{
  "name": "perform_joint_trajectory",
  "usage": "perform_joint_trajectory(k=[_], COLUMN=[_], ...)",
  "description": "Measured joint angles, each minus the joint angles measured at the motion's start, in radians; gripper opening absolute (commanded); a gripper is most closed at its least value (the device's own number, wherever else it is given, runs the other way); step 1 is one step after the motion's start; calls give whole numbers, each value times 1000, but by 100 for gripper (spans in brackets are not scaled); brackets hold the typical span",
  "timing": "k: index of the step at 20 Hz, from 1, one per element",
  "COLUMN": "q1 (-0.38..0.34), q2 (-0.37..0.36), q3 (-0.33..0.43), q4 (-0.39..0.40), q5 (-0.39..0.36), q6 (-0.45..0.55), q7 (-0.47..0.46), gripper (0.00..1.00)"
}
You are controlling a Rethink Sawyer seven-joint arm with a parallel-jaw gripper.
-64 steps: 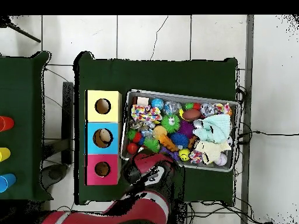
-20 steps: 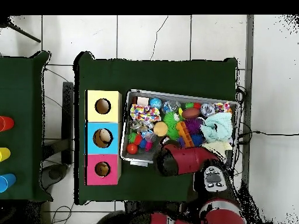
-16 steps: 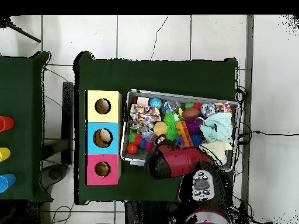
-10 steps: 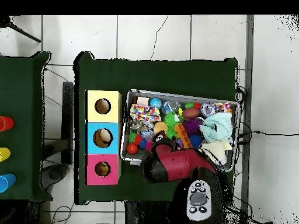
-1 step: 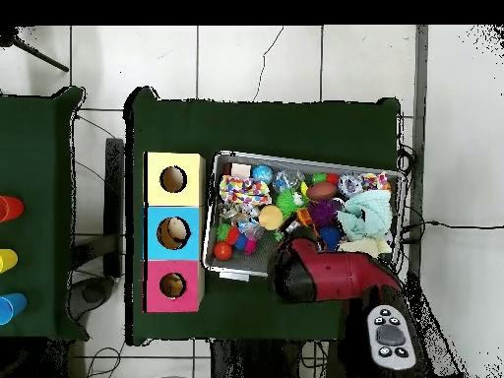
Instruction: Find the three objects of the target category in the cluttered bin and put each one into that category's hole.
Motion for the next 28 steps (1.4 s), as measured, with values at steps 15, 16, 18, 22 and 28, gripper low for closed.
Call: perform_joint_trajectory(k=[15, 16, 18, 22, 28], q1=[141, 148, 178, 231, 237], q2=[105, 107, 120, 162, 197], q3=[13, 13, 7, -17, -42], q4=[-10, -12, -25, -67, -107], q5=[36, 38, 52, 86, 108], q6=[-133, -133, -133, -132, -136], q7=[0, 0, 0, 0, 0], gripper=[100, 100, 100, 100, 100])
